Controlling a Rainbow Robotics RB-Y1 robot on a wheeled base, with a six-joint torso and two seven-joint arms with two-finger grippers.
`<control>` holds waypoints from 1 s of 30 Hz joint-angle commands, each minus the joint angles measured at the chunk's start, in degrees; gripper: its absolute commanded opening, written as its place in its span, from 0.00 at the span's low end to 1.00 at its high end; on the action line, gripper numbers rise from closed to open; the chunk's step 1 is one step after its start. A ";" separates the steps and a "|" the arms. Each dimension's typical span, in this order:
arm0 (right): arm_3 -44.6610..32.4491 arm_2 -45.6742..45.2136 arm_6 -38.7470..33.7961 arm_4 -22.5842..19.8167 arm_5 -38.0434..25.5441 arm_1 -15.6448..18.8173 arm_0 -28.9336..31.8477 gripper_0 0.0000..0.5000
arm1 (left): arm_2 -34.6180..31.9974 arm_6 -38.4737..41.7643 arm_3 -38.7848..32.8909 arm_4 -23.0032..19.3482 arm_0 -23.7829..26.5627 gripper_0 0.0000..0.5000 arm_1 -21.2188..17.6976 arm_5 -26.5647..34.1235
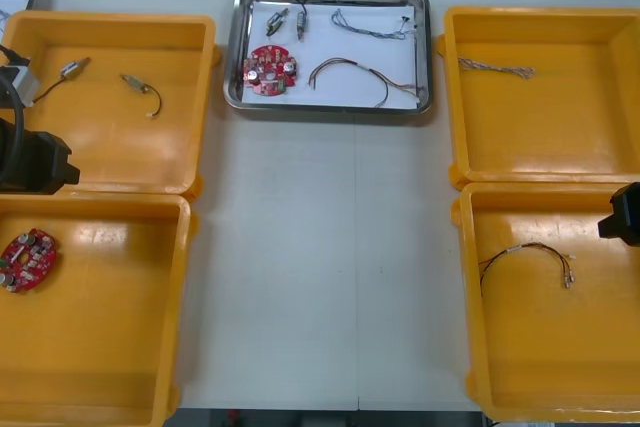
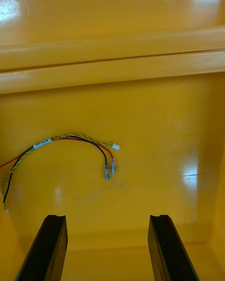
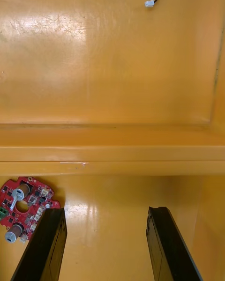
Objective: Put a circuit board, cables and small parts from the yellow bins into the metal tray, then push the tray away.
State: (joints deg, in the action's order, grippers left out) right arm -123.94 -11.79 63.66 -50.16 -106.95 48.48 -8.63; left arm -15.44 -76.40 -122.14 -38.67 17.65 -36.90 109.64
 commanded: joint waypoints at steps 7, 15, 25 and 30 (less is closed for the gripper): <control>-1.39 -1.39 0.06 0.06 0.17 -0.40 0.72 1.00 | -1.43 -1.29 -0.73 0.26 -0.69 1.00 0.51 0.36; -1.39 -1.39 0.06 0.06 0.17 -0.40 0.72 1.00 | -1.43 -1.29 -0.73 0.26 -0.69 1.00 0.51 0.36; -1.39 -1.39 0.06 0.06 0.17 -0.40 0.72 1.00 | -1.43 -1.29 -0.73 0.26 -0.69 1.00 0.51 0.36; -1.39 -1.39 0.06 0.06 0.17 -0.40 0.72 1.00 | -1.43 -1.29 -0.73 0.26 -0.69 1.00 0.51 0.36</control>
State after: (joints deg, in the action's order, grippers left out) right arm -123.94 -11.79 63.66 -50.16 -106.95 48.47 -8.63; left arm -15.44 -76.40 -122.14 -38.67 17.65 -36.90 109.64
